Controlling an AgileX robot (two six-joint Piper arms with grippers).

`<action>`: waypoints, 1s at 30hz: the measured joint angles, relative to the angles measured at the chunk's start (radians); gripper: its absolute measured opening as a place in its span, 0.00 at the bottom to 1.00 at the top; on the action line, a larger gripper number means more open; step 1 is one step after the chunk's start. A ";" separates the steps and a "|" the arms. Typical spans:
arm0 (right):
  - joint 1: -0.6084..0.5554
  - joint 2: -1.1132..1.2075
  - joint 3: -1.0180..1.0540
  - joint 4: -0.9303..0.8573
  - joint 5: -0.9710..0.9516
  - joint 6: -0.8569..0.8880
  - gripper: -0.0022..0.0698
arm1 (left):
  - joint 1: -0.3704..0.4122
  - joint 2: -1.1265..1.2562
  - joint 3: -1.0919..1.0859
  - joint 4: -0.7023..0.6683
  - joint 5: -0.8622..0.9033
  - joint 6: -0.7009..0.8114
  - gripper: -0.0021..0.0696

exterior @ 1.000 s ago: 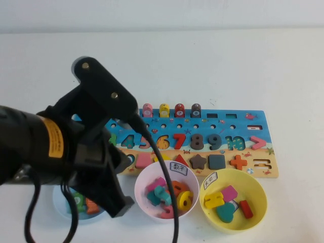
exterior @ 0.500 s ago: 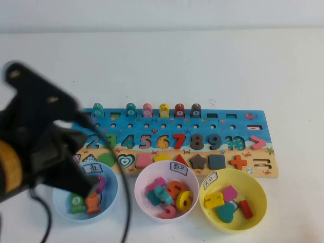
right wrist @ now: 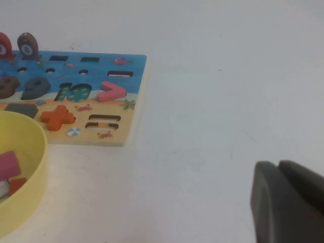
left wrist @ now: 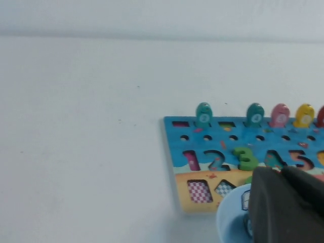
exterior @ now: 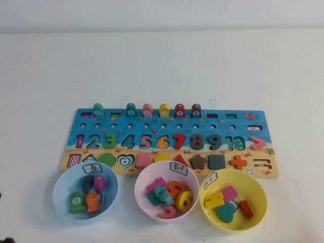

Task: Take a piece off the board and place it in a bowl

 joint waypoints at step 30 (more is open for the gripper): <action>0.000 0.000 0.000 0.000 0.003 0.000 0.01 | 0.171 -0.278 0.175 -0.358 0.200 0.600 0.03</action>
